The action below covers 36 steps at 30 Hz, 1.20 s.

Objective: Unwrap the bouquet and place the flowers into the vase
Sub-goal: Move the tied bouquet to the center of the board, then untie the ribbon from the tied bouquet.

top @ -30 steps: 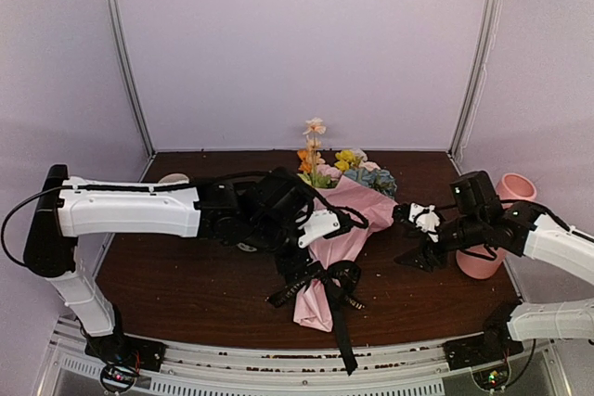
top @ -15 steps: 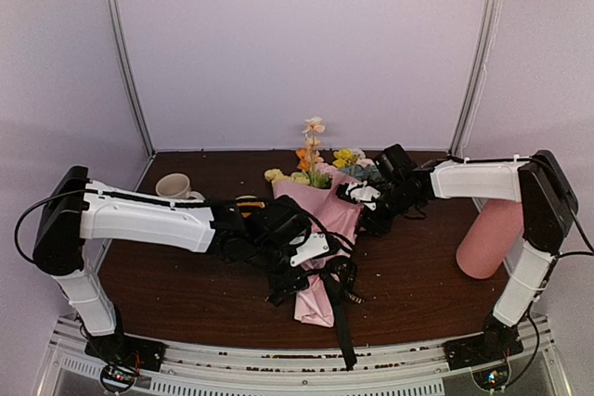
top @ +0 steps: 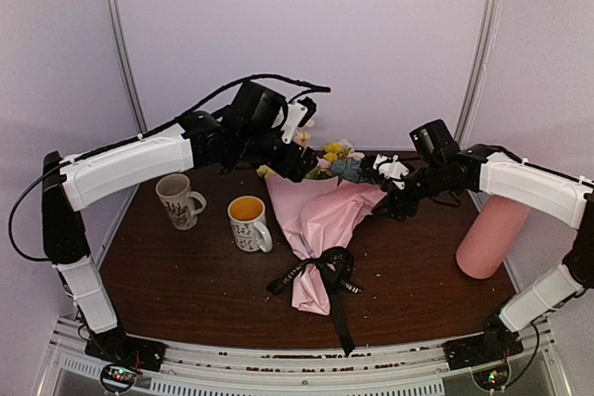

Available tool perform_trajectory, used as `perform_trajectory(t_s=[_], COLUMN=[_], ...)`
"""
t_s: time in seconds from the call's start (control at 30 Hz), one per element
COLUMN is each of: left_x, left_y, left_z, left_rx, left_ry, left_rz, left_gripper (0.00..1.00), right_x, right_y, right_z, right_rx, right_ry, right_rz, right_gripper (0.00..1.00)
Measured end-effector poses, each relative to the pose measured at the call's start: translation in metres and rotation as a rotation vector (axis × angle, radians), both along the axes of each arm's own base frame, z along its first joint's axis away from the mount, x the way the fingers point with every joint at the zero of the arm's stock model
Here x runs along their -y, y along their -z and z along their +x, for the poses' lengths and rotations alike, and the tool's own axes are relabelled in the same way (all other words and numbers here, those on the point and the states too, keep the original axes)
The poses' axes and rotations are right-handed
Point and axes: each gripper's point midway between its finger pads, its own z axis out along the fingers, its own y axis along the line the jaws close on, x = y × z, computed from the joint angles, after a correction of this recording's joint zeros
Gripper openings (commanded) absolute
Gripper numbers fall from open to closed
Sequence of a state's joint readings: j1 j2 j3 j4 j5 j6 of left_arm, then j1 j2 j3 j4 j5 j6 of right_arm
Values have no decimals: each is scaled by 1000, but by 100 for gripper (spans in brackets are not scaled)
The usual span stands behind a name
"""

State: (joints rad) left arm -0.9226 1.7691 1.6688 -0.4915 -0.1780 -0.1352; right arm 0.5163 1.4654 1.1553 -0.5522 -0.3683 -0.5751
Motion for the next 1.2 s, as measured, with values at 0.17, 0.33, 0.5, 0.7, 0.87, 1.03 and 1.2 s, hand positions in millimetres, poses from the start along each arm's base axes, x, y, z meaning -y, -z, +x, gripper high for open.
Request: perform_trajectory(t_s=[0.17,0.33,0.5,0.7,0.87,1.03,1.2], left_x=[28,50,39,12,11,20,30], left_y=[-10,40,66,87,102,116,137], left_z=[31,12,-14,-64,-91,-114,-131], left_rx=[-57,-202,-182,-153,-139,-99,-51], left_ry=[10,150,187,274,378,485,599], left_rz=[-104,-80,15,128,194,276,369], left_gripper=[96,94,71,53,63,63,50], right_x=[20,37,41,12,-10,-25,-27], right_y=[-3,24,22,37,70,86,93], right_z=[-28,-37,-30,-46,-56,-58,-57], right_rx=[-14,-81,-99,-172,-282,-345,-374], right_ry=[19,79,111,6,-57,-80,-72], right_rz=[48,48,90,110,60,38,30], right_gripper=[71,67,58,46,45,43,43])
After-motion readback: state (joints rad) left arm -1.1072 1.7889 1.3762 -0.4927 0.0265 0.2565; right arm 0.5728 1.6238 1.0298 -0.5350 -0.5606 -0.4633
